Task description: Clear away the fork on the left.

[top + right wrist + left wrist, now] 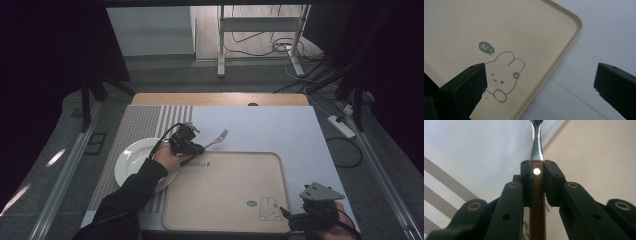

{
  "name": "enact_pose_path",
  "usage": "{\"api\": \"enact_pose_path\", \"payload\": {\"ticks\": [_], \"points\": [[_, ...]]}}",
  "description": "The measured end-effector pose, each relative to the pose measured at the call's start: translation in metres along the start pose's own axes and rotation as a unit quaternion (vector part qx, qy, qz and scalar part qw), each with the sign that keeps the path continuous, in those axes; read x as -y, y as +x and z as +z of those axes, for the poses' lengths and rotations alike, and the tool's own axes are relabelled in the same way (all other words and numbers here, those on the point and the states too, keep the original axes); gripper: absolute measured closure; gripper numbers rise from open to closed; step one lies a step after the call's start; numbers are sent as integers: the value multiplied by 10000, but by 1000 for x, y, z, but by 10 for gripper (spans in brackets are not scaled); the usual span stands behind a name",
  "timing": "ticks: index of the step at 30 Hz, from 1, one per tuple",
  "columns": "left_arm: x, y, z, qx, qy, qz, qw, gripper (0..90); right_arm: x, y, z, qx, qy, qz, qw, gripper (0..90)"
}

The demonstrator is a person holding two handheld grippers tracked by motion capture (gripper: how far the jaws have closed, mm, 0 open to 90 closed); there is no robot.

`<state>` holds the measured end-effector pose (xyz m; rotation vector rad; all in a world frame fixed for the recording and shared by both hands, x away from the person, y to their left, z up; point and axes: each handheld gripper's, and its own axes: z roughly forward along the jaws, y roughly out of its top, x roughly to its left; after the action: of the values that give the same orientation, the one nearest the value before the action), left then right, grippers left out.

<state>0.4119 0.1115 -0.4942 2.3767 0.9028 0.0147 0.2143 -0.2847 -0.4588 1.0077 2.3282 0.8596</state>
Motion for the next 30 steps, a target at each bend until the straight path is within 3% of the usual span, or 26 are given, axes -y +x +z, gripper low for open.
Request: {"api": "enact_pose_path", "payload": {"ticks": [15, 30], "points": [[33, -39, -7, -43, 140, -120, 9998, 782, 0, 1, 0, 15, 3, -54, 10000, 0], [71, -74, -17, -97, 242, -371, 9990, 781, -1, 2, 0, -18, -2, -121, 9999, 0]]}}
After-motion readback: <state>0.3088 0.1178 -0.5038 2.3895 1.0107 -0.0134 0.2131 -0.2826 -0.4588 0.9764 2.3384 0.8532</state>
